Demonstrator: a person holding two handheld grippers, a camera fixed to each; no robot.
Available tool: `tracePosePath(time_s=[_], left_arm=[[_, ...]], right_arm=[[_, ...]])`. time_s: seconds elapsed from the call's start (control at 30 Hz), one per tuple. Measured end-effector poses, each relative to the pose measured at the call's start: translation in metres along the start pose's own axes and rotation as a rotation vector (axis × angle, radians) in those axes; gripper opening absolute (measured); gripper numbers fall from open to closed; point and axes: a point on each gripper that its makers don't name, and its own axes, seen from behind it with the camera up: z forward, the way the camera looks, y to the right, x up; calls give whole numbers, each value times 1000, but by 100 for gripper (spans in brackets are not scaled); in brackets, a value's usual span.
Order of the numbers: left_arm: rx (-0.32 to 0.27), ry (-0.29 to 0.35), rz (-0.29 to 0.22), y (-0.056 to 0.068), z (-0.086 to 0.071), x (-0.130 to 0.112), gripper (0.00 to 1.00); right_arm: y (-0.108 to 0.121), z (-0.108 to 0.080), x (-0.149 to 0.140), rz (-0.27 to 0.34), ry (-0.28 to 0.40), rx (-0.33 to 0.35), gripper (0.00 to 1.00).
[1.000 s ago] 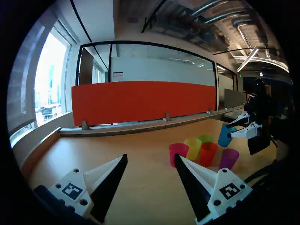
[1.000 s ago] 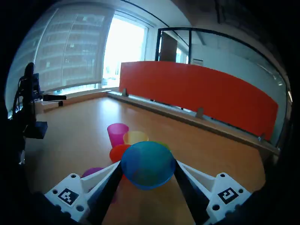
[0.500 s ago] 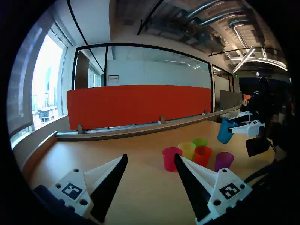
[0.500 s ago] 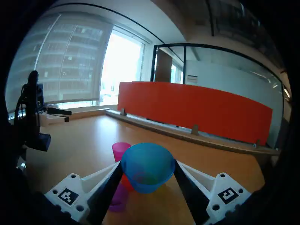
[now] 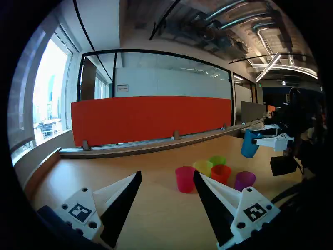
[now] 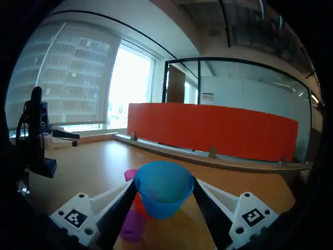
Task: Pour water
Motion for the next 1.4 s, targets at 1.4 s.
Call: tracePosePath(time_s=[1.4], left_arm=[[-230,-104,130,53,71,5,92]], right_arm=[[10,-20,-9,-3,17,-29,95]])
